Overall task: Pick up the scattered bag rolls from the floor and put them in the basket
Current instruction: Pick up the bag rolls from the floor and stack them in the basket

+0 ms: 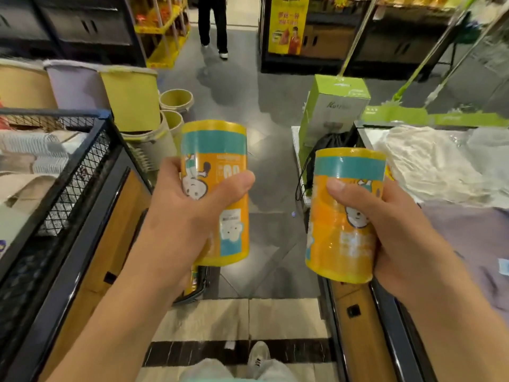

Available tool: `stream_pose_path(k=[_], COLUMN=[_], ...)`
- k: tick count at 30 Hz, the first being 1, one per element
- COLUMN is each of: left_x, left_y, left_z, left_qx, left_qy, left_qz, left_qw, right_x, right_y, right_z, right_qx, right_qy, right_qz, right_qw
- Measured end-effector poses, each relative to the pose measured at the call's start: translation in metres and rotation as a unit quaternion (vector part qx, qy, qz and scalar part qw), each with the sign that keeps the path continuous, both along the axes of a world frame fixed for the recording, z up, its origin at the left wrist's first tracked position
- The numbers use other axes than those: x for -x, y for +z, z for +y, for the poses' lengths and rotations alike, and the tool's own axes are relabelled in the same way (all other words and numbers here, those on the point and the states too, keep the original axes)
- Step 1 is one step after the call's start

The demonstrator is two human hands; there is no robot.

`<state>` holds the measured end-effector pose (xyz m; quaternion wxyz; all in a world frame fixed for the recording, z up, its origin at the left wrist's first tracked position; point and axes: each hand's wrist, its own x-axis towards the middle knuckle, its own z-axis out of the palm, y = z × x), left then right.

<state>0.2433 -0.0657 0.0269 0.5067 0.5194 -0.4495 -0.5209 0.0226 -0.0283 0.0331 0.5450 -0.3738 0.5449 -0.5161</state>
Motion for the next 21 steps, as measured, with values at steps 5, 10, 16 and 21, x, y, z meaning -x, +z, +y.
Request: stream_pose_path(k=[5, 10, 16, 21], left_x=[0.01, 0.002, -0.023, -0.052], left_y=[0.0, -0.005, -0.019, -0.025], left_z=[-0.05, -0.102, -0.179, -0.232], left_qx=[-0.005, -0.004, -0.007, -0.021], left_qy=[0.043, 0.087, 0.141, 0.19], left_qz=[0.01, 0.011, 0.025, 0.036], left_qw=[0.999, 0.996, 0.99, 0.981], right_x=[0.009, -0.005, -0.034, -0.066], right_y=[-0.002, -0.006, -0.007, -0.001], right_z=[-0.07, -0.14, -0.235, -0.315], right_qx=[-0.003, -0.013, -0.015, -0.013], right_qy=[0.043, 0.108, 0.153, 0.202], right_qz=[0.006, -0.005, 0.052, 0.085], right_qw=[0.999, 0.994, 0.987, 0.976])
